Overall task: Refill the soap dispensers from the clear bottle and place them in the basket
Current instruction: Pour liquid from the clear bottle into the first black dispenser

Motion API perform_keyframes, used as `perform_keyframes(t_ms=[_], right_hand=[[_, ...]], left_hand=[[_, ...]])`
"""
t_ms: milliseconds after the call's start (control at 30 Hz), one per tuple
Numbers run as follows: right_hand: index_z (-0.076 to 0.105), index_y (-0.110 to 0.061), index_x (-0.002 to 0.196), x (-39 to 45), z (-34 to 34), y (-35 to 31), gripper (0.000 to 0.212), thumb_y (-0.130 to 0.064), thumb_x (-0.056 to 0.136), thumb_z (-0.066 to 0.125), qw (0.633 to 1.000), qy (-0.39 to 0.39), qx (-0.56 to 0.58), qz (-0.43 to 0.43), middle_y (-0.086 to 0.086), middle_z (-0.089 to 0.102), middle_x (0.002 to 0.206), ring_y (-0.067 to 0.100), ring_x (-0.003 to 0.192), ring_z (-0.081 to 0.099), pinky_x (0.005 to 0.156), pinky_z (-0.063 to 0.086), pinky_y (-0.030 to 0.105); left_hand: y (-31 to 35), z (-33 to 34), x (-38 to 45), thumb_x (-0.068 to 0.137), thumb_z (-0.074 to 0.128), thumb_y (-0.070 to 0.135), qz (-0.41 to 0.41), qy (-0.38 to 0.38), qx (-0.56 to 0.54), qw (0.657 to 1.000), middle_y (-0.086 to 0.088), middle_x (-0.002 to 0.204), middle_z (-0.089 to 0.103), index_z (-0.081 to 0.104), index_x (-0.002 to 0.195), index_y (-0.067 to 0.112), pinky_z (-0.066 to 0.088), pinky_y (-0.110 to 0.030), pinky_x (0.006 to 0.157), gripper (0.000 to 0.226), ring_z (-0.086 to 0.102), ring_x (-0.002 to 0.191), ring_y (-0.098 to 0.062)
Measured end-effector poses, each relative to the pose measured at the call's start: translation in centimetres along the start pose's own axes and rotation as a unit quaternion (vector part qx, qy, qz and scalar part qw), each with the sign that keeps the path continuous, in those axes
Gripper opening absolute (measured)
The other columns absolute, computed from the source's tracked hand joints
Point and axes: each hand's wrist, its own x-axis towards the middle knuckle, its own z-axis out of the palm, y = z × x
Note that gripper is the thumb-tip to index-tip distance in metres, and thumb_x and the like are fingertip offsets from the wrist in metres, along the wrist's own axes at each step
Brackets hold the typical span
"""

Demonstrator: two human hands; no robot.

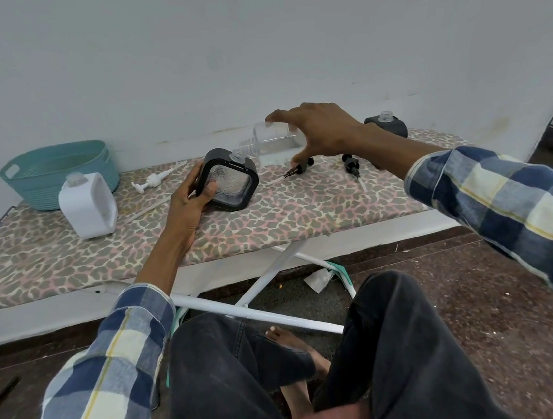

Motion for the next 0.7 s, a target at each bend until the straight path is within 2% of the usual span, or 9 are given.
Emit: perform_keyframes(t_ms=[467,700], right_hand=[[0.039,-0.04,0.155,0.14,-0.35,-0.16,0.093,-0.05,0.079,0.09,1.0,-0.01,-0.008,0.003,0.001,0.07,0.119,0.027,0.111,0.061,0.077,0.046,0.039],[0.04,-0.039,0.155,0.17,-0.55,-0.19,0.093,-0.049,0.079,0.091,1.0,-0.009,-0.012,0.001,0.001,0.07,0.119,0.028,0.112,0.061,0.077,0.045,0.039]], left_hand=[[0.18,0.11,-0.33,0.101,0.071,0.01,0.006,-0.005,-0.002,1.0,-0.005,0.154,0.059,0.053,0.157,0.02,0.059,-0.05,0.105,0.06,0.06,0.139,-0.027],[0.13,-0.01,-0.27,0.099,0.074,0.012,0.005,-0.004,-0.001,1.0,-0.004,0.153,0.061,0.055,0.156,0.02,0.055,-0.057,0.109,0.06,0.06,0.14,-0.027]])
